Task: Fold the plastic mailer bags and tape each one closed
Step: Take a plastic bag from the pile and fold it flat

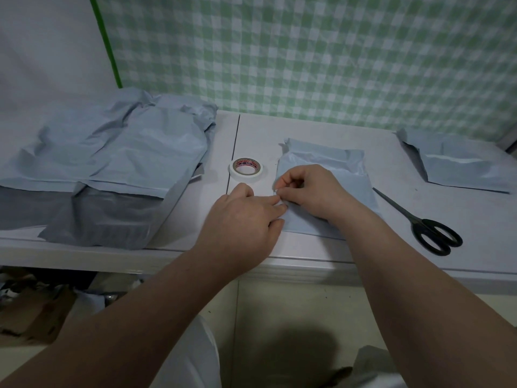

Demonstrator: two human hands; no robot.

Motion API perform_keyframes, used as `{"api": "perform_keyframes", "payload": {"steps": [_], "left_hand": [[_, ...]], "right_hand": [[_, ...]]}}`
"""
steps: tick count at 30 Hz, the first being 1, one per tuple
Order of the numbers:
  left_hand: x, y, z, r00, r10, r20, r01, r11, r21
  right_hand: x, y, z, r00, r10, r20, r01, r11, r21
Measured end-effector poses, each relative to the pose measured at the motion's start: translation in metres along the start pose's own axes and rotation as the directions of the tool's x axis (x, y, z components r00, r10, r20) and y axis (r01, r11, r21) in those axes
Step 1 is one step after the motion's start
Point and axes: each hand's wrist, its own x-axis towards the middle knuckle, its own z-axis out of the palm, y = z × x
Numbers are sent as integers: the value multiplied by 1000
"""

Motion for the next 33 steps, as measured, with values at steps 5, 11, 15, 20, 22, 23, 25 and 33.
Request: {"api": "perform_keyframes", "payload": {"steps": [5, 11, 15, 20, 22, 23, 25, 33], "left_hand": [[0, 1, 0, 1000, 9, -29, -9, 1000, 11], [-1, 1, -1, 1000, -2, -22, 3, 1000, 31], [-1, 2, -1, 1000, -9, -18, 10, 999, 52], [-1, 3, -2, 1000, -10, -11, 11, 998, 62], [-1, 3, -2, 1000, -8, -13, 9, 998, 61], [-1, 3, -2, 1000, -9, -12, 10, 998, 62], [-1, 3, -3, 1000, -16, -8, 17, 997, 70], [0, 4, -4, 1000, -14, 2, 14, 997, 71]], "right_hand": [[1, -1, 1, 1000, -3, -6, 3, 1000, -7], [1, -1, 1, 1000, 2, -5, -2, 1000, -19], [2, -3, 0, 1000, 12, 7, -12, 1000, -15], [3, -3, 1, 1000, 17, 7, -16, 1000, -22], [3, -3, 1, 1000, 17, 8, -17, 1000, -23], [3, -3, 1, 1000, 18, 6, -18, 1000, -23], [2, -3, 1, 1000, 22, 1, -22, 999, -23], [2, -4, 4, 999, 36, -16, -37, 998, -44]]}}
